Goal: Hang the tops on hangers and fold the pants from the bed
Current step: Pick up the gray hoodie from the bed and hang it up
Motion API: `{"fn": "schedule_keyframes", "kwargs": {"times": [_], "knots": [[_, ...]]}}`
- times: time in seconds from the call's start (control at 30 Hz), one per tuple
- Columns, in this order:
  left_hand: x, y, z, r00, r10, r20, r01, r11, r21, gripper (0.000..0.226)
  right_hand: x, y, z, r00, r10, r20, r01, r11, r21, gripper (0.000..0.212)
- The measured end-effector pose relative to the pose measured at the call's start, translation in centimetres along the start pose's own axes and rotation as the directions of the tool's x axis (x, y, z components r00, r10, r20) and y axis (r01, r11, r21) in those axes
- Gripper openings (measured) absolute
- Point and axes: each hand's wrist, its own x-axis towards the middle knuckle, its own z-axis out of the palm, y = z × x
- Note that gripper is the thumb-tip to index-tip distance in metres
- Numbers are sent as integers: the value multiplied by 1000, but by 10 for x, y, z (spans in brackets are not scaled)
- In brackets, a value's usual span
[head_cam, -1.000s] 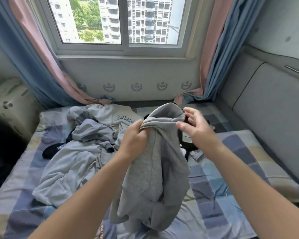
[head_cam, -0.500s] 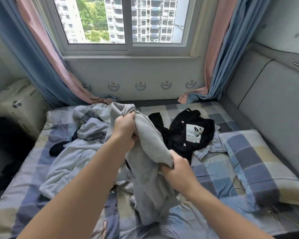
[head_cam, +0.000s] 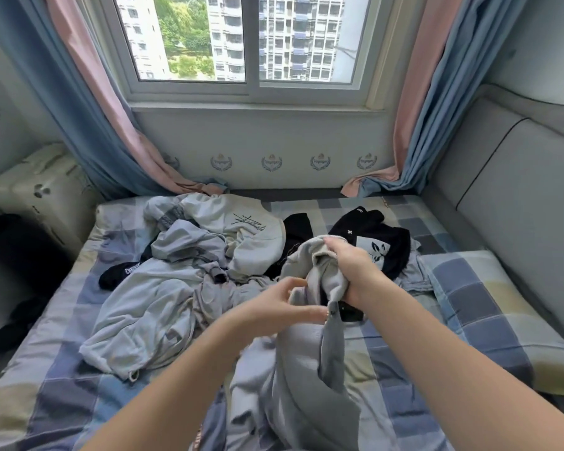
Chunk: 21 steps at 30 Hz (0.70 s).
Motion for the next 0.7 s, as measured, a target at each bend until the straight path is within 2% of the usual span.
{"fn": "schedule_keyframes", "kwargs": {"times": [0.1,0.17,0.23,0.3,0.33,0.37,0.47,0.57,0.63,0.7], "knots": [[1,-8,11,998,38,-49,-31,989,147,115,-6,-16,2,998,6,64,-14,993,120,25],[-2,-5,13,986,44,-162,-2,967,256,120,-8,-28,1,996,3,85,-16,988,152,26],[-4,1,13,958,155,-240,-123,982,145,112,-11,-39,0,993,27,118,-50,978,203,33],[-2,3,13,923,275,-270,-315,942,-118,96,-14,-49,-1,989,23,145,-63,960,273,40],[0,2,13,906,307,-291,-366,913,-179,89,-15,-54,-2,987,6,162,-55,952,303,43],[2,1,13,893,318,-317,-379,913,-150,82,-17,-60,-2,982,-24,189,-41,941,336,48],[10,-9,10,887,238,-395,-217,971,98,71,-23,-78,-1,960,-151,234,38,904,426,59],[15,-17,11,872,109,-477,-51,990,134,69,-25,-93,-1,957,-217,194,78,834,547,50],[12,-17,16,780,158,-605,-88,986,144,61,-25,-99,-2,965,-221,138,92,785,613,41],[5,-9,17,615,334,-715,-341,929,140,38,-23,-103,-4,976,-203,84,98,744,660,31]]}}
